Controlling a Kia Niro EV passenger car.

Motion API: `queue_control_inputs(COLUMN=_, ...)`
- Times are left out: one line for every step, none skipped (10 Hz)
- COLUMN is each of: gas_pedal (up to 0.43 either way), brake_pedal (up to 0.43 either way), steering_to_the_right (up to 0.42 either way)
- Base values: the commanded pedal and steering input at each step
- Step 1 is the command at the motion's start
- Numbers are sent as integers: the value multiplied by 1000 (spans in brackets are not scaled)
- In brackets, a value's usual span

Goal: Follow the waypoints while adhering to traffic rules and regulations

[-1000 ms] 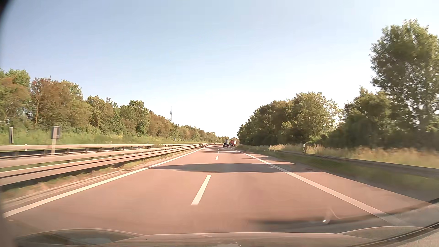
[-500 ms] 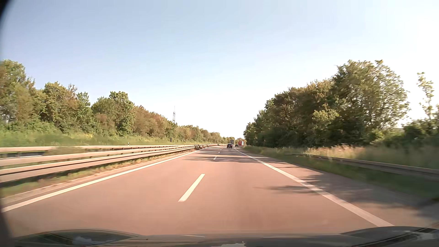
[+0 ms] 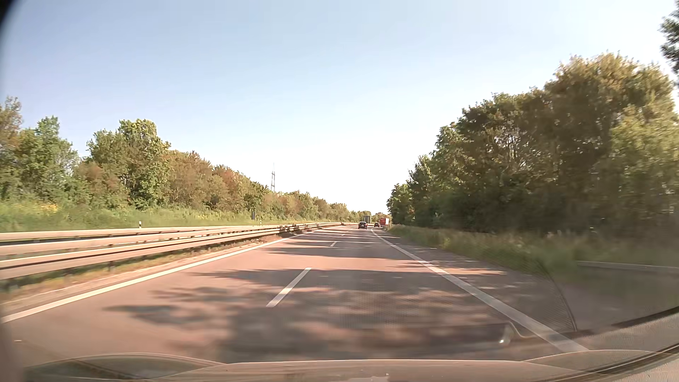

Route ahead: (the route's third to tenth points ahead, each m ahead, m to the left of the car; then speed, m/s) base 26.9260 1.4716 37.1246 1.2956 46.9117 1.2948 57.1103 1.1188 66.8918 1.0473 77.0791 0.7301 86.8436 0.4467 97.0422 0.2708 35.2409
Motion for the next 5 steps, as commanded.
queue_control_inputs(gas_pedal=311, brake_pedal=12, steering_to_the_right=-4)
queue_control_inputs(gas_pedal=311, brake_pedal=12, steering_to_the_right=-2)
queue_control_inputs(gas_pedal=319, brake_pedal=12, steering_to_the_right=-1)
queue_control_inputs(gas_pedal=319, brake_pedal=12, steering_to_the_right=-1)
queue_control_inputs(gas_pedal=319, brake_pedal=12, steering_to_the_right=-1)
